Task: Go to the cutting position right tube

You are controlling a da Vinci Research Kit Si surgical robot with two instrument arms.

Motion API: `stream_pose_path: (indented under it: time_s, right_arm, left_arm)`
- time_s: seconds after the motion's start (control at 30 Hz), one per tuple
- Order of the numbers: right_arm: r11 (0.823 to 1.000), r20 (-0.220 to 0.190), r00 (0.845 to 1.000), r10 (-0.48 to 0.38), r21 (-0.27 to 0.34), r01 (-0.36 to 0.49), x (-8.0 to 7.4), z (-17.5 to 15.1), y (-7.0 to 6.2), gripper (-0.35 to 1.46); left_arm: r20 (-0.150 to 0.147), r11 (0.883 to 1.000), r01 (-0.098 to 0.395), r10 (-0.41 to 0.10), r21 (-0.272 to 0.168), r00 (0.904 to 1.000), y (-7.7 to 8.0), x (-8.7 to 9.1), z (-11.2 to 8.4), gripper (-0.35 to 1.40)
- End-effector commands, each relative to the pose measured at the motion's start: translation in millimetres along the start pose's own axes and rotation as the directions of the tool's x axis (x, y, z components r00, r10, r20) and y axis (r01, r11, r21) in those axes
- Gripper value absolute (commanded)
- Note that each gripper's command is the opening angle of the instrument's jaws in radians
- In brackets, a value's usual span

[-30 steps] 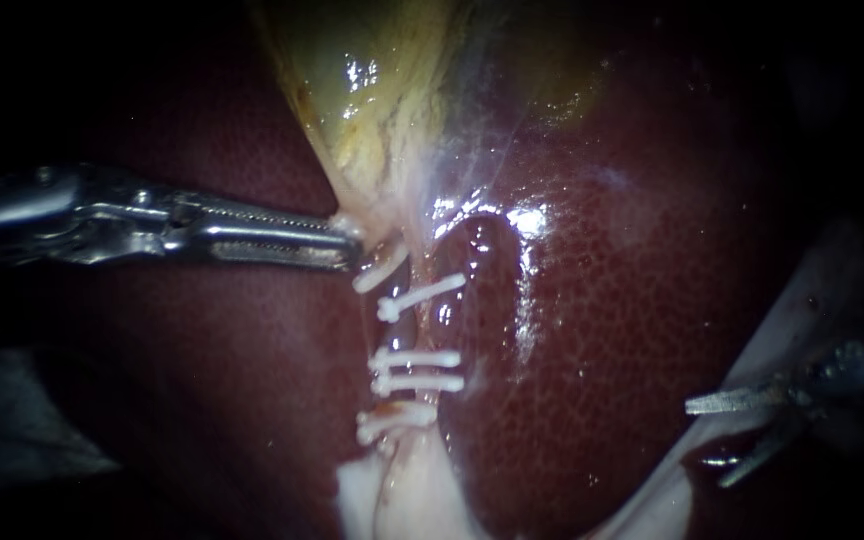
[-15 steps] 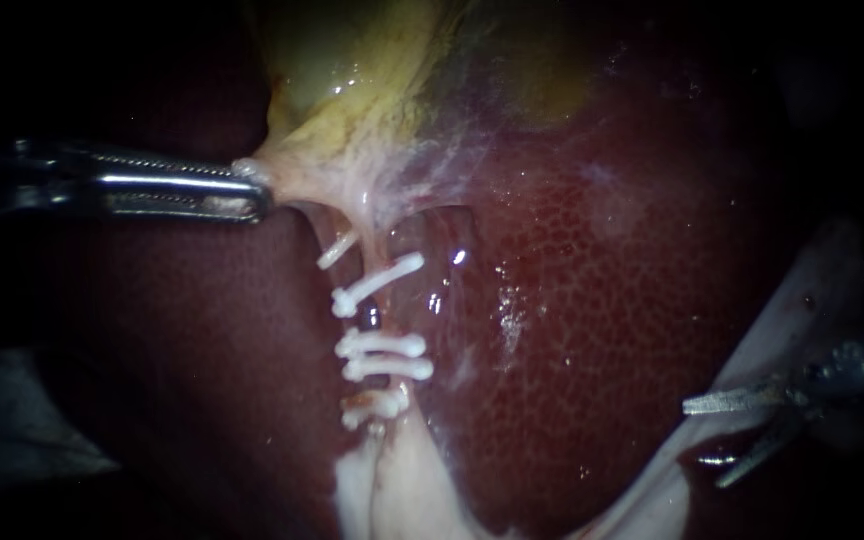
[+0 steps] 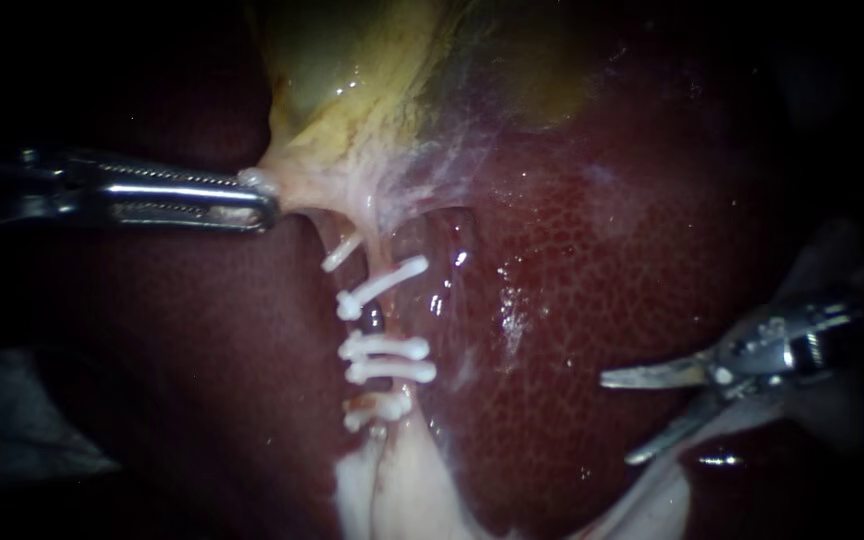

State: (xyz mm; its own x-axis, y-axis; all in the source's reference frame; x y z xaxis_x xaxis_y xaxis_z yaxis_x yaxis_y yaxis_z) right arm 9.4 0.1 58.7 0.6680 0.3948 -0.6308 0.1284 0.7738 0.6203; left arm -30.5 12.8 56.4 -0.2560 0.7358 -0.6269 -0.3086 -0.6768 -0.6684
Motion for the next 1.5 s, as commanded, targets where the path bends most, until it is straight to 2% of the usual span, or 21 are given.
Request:
stream_pose_path:
  time_s: [0.03, 0.1, 0.17, 0.3, 0.4, 0.53, 0.83, 1.07, 1.2, 1.37, 1.5]
  right_arm:
    - [1.0, -0.019, 1.0, 0.024, 0.001, -0.024, 0.6, 0.5, 0.4, 1.45]
    - [0.999, -0.066, 0.997, 0.044, 0.004, -0.044, 1.8, 1.5, 1.1, 1.45]
    - [0.998, -0.087, 0.994, 0.06, 0.007, -0.06, 2.6, 2.4, 1.6, 1.45]
    - [0.997, -0.098, 0.992, 0.073, -0.003, -0.073, 3.9, 4.4, 2.9, 1.45]
    - [0.996, -0.105, 0.991, 0.087, -0.006, -0.088, 4.2, 5.2, 3.9, 1.45]
    - [0.994, -0.122, 0.986, 0.11, 0.003, -0.11, 3.8, 6.5, 5.3, 1.45]
    - [0.991, -0.112, 0.985, 0.132, 0.024, -0.13, 1.7, 10.5, 7.6, 1.43]
    - [0.991, -0.104, 0.986, 0.133, 0.04, -0.13, 0.8, 12.9, 9.3, 1.43]
    - [0.992, -0.112, 0.986, 0.121, 0.053, -0.116, 0.8, 13.9, 10.1, 1.43]
    - [0.988, -0.163, 0.981, 0.104, 0.127, -0.084, 1.4, 14.8, 10.5, 1.42]
    - [0.985, -0.167, 0.983, 0.077, 0.166, -0.049, 2.2, 15.6, 10.6, 1.35]
  left_arm:
    - [0.0, 1.0, 0.0, 0.0, -0.001, 1.0, 0.0, 0.0, 0.0, -0.35]
    - [0.0, 1.0, 0.0, 0.0, -0.001, 1.0, 0.0, 0.0, 0.0, -0.35]
    - [0.0, 1.0, 0.0, 0.0, 0.0, 1.0, 0.0, 0.0, 0.1, -0.35]
    - [0.001, 1.0, 0.0, 0.0, -0.003, 1.0, 0.0, -0.1, 0.2, -0.35]
    - [0.001, 1.0, -0.001, 0.001, -0.002, 1.0, 0.1, -0.2, 0.2, -0.35]
    - [0.0, 1.0, -0.001, 0.001, -0.002, 1.0, 0.1, -0.2, 0.3, -0.35]
    - [0.0, 1.0, -0.001, 0.001, -0.002, 1.0, 0.1, -0.2, 0.3, -0.35]
    - [0.001, 1.0, -0.001, 0.001, -0.004, 1.0, 0.1, -0.3, 0.3, -0.35]
    - [0.001, 1.0, -0.001, 0.001, -0.004, 1.0, 0.2, -0.3, 0.3, -0.35]
    - [0.001, 1.0, -0.001, 0.001, -0.004, 1.0, 0.2, -0.3, 0.3, -0.35]
    - [0.001, 1.0, -0.001, 0.001, -0.004, 1.0, 0.3, -0.2, 0.3, -0.35]
